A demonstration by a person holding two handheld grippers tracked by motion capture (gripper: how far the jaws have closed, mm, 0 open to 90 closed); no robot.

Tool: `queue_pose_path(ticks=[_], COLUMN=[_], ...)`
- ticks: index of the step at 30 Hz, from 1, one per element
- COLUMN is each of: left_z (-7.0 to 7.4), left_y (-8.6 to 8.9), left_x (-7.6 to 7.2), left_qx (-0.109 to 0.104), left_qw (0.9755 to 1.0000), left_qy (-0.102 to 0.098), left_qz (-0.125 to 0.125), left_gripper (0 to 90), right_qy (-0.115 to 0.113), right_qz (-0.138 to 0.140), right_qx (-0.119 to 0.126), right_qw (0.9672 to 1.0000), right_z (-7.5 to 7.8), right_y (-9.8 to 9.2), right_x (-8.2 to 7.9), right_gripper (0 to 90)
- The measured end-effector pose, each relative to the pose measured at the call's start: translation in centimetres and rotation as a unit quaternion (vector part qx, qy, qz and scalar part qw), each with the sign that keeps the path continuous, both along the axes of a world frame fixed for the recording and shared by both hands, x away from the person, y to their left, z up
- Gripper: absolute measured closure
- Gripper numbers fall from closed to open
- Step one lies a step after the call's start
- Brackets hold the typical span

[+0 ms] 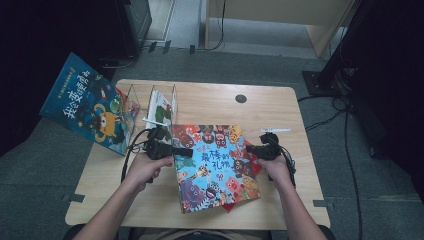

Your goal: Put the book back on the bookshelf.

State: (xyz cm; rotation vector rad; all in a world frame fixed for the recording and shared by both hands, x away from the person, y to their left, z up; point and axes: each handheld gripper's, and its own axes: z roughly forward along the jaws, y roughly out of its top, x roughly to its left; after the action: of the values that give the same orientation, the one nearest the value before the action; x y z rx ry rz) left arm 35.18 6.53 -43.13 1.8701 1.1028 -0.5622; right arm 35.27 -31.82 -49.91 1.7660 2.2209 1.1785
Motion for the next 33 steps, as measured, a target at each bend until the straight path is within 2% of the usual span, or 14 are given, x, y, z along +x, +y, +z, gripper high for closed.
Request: queue_pose_path(ticks=[3, 6, 8, 15, 16, 19, 21, 24, 27, 30, 33], left_z=[1.1, 2.1, 2.4, 3.5, 3.5, 3.4, 3.3, 3.1, 3.1, 3.0, 3.0], left_y=[-0.2, -0.4, -0.5, -0.5, -0.5, -0.4, -0.3, -0.2, -0.1, 0.0, -0.1], left_x=[-0.1, -0.2, -0.2, -0.2, -0.2, -0.3, -0.3, -0.4, -0.4, -0.3, -0.4], left_qx=[0.002, 0.006, 0.008, 0.017, 0.018, 0.016, 0.015, 0.013, 0.016, 0.020, 0.011], left_qw=[0.9996, 0.9985, 0.9978, 0.9957, 0.9955, 0.9955, 0.9956, 0.9954, 0.9952, 0.9954, 0.9958], left_qy=[-0.027, -0.052, -0.062, -0.083, -0.085, -0.085, -0.085, -0.087, -0.085, -0.082, -0.077], left_qz=[-0.009, -0.018, -0.022, -0.037, -0.039, -0.038, -0.038, -0.039, -0.044, -0.047, -0.047], left_gripper=[71.1, 71.2, 71.2, 72.0, 72.1, 72.1, 72.1, 72.1, 72.2, 72.6, 74.1], right_qy=[0.008, 0.002, -0.003, -0.038, -0.045, -0.075, -0.081, -0.063, -0.050, -0.034, -0.040], right_qz=[-0.011, -0.016, -0.019, -0.018, -0.015, 0.008, 0.018, 0.030, 0.027, 0.019, 0.003], right_qx=[0.027, 0.039, 0.052, 0.061, 0.060, 0.026, 0.009, -0.002, 0.019, 0.059, 0.090], right_qw=[0.9995, 0.9991, 0.9984, 0.9973, 0.9970, 0.9968, 0.9965, 0.9976, 0.9982, 0.9975, 0.9951], right_z=[0.2, 0.5, 0.7, 1.8, 1.9, 2.1, 2.0, 1.4, 1.4, 1.5, 2.1], right_y=[-0.2, -0.3, -0.4, -0.8, -0.8, -0.7, -0.5, -0.4, -0.4, -0.9, -1.1], right_x=[0.1, 0.1, 0.0, -0.3, -0.4, -0.5, -0.4, 0.0, 0.1, 0.1, -0.2], right_gripper=[90.0, 90.0, 90.0, 90.0, 90.0, 90.0, 90.0, 90.0, 90.0, 90.0, 90.0])
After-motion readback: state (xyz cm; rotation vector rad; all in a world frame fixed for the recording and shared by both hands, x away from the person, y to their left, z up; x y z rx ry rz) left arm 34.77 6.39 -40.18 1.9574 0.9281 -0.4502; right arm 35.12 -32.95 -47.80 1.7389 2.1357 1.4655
